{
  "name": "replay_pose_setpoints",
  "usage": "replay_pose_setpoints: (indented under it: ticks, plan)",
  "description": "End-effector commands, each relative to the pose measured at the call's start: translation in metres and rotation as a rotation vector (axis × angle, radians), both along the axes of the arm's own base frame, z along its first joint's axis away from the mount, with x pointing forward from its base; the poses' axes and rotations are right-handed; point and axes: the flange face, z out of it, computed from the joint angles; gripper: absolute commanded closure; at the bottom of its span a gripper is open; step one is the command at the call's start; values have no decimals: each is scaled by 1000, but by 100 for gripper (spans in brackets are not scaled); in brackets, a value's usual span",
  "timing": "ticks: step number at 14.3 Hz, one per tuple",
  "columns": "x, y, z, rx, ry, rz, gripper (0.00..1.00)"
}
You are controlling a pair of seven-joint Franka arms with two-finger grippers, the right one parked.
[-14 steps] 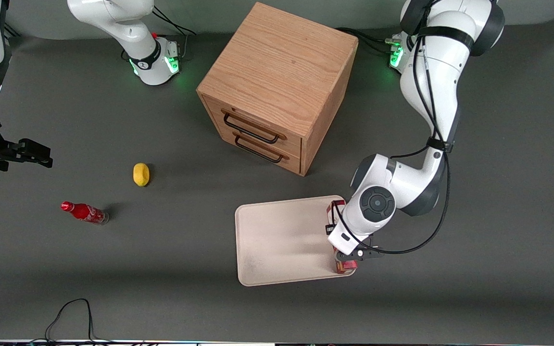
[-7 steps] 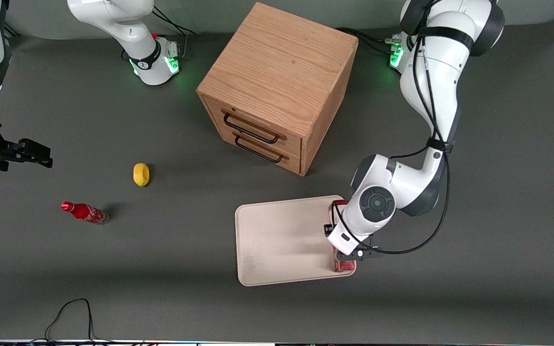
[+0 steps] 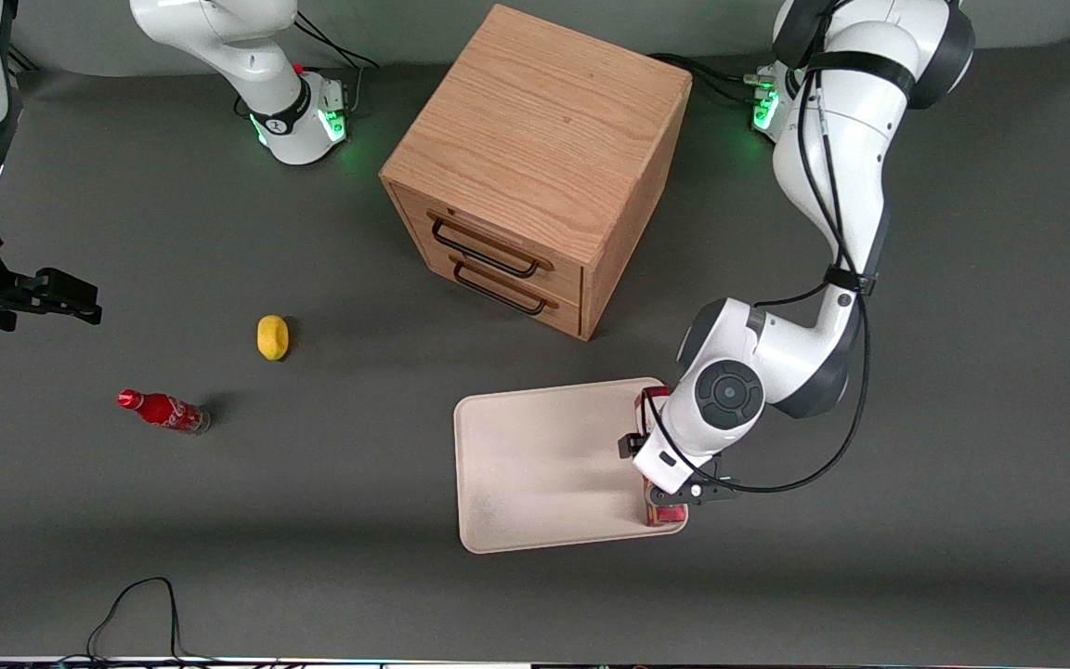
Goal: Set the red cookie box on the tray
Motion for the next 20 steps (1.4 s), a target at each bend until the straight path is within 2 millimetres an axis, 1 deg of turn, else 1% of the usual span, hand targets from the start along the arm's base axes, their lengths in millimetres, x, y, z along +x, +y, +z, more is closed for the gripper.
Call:
replay_pose_setpoints:
  ticks: [1, 4, 6, 7, 8, 9, 10, 11, 12, 13, 15, 17, 20]
  plan:
    - [1, -1, 8, 7, -17, -13, 0]
    - [1, -1, 10, 8, -10, -11, 0]
    - [0, 5, 8, 15, 3, -6, 0]
    - [-1, 9, 17, 16, 3, -7, 0]
    - [-4, 16, 28, 22, 19, -4, 0]
    - [-7, 24, 45, 27, 36, -4, 0]
    - [-13, 32, 63, 32, 55, -10, 0]
    - [-20, 46, 83, 35, 61, -26, 0]
    - [-31, 57, 93, 36, 65, -65, 0]
    - [-36, 83, 103, 32, 72, -71, 0]
    - [-52, 136, 133, 27, 73, -103, 0]
    - [-59, 197, 160, 31, 107, -129, 0]
    - [-69, 274, 206, 38, 134, -105, 0]
